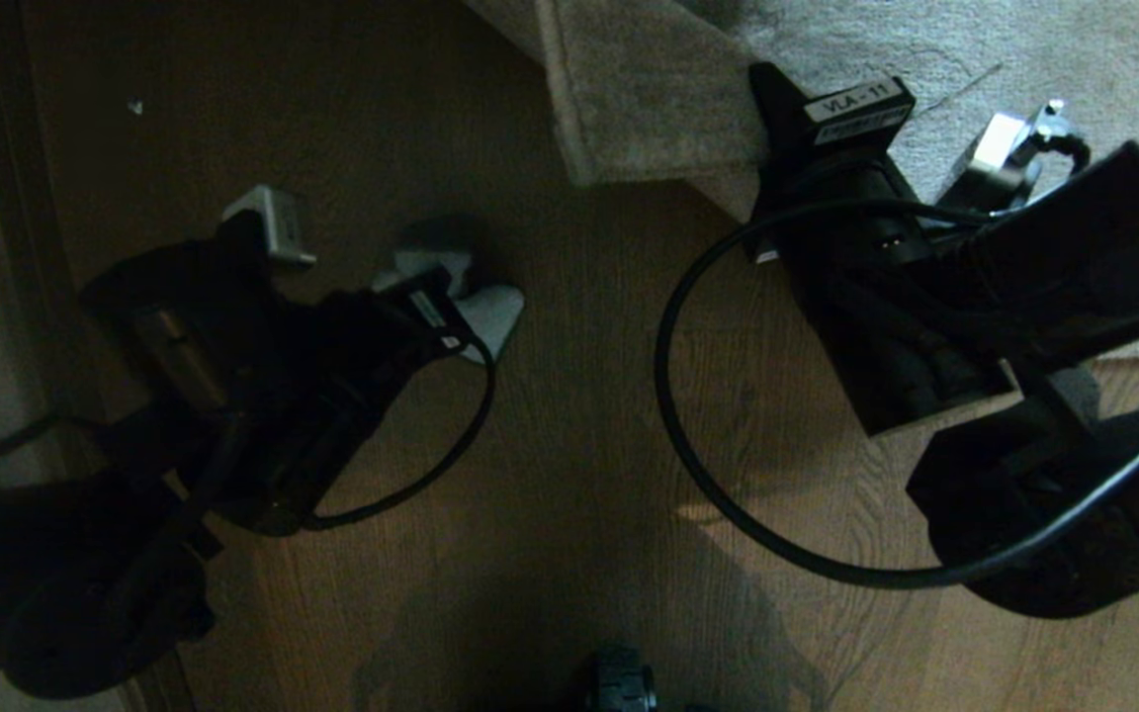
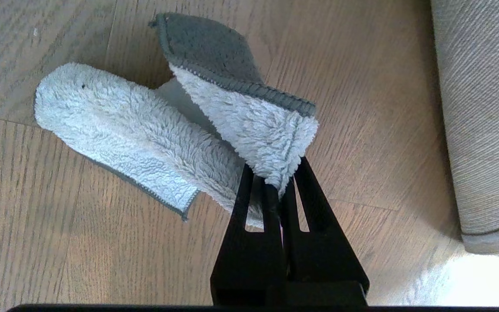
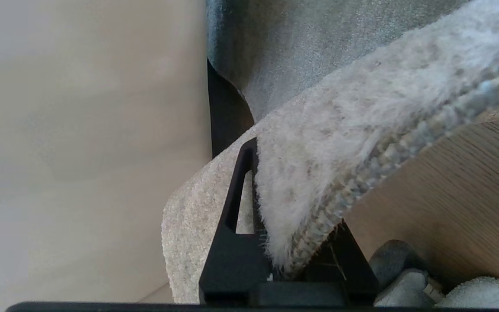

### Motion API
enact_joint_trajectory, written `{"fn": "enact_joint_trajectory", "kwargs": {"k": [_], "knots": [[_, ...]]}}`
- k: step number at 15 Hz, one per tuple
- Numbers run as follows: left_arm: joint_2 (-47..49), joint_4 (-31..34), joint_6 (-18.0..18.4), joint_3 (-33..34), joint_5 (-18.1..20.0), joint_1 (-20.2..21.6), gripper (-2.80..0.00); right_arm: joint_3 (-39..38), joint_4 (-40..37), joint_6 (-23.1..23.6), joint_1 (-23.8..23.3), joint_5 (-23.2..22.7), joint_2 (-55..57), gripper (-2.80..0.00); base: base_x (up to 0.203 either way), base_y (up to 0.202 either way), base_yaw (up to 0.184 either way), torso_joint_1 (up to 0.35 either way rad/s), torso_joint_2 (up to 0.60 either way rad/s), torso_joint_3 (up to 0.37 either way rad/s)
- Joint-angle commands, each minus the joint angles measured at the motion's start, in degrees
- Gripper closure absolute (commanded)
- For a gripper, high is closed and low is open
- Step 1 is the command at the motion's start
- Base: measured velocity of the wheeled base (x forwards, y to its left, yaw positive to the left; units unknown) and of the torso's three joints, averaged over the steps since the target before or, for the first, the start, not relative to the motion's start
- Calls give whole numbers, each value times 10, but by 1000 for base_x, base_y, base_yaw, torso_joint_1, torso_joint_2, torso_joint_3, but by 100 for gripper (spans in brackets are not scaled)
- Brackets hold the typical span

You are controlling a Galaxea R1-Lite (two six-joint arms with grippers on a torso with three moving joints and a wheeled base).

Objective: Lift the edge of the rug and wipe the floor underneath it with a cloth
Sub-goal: Wipe the floor under the carpet with a rag

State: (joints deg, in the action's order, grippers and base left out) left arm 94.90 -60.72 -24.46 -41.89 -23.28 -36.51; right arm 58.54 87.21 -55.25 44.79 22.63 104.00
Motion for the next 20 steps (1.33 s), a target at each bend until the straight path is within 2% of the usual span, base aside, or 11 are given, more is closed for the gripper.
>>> {"fn": "enact_joint_trajectory", "kwargs": {"k": [1, 11, 20], "knots": [[3, -4, -1, 1, -2, 0, 0, 0, 27, -3, 0, 1, -1, 0, 0, 0, 0, 0, 0, 0], [15, -5, -1, -13, -1, 4, 0, -2, 27, -3, 0, 1, -2, 0, 0, 0, 0, 0, 0, 0], [35, -5, -4, -73, -3, 46, 0, -3, 27, -3, 0, 2, -1, 0, 0, 0, 0, 0, 0, 0]]}}
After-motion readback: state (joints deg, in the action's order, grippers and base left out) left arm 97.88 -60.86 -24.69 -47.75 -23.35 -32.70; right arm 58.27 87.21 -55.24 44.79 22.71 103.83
